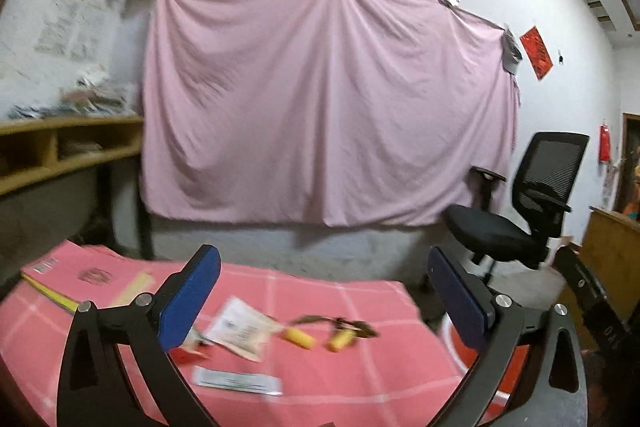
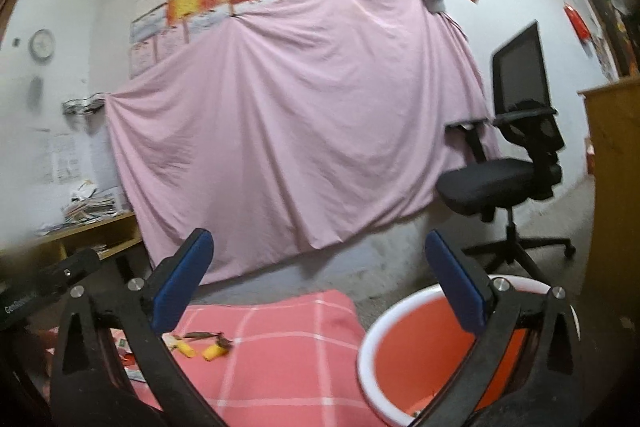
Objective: Collect trash
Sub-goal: 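Bring both tools back over the table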
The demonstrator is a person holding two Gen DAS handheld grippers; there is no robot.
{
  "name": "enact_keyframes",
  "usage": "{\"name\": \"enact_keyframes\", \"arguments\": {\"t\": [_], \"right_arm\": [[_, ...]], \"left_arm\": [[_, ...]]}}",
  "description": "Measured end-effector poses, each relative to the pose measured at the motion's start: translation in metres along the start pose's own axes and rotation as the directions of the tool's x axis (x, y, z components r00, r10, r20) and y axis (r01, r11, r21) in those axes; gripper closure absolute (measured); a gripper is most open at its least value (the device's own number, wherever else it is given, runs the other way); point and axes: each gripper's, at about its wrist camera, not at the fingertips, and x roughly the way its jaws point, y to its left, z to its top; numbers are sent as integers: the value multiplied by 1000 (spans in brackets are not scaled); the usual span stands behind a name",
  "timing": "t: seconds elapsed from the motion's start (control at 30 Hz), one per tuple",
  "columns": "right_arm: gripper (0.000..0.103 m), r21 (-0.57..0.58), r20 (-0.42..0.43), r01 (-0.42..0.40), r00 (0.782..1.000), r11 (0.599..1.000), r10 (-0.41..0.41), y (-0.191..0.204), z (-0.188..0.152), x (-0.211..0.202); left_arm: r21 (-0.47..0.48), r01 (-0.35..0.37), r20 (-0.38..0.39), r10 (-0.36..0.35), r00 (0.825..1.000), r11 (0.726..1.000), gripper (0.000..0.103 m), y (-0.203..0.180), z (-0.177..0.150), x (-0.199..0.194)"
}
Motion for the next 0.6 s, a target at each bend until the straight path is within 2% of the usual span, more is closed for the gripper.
{"name": "enact_keyframes", "arguments": {"t": [0.3, 0.6], "right_arm": [[0, -60, 61, -67, 996, 996, 71, 39, -3, -7], [0, -138, 21, -125, 991, 983, 129, 75, -16, 4]], "left_arm": [[16, -77, 84, 76, 994, 997, 2, 47, -9, -32], [19, -155, 98, 153, 983, 988, 2, 85, -22, -36]]}}
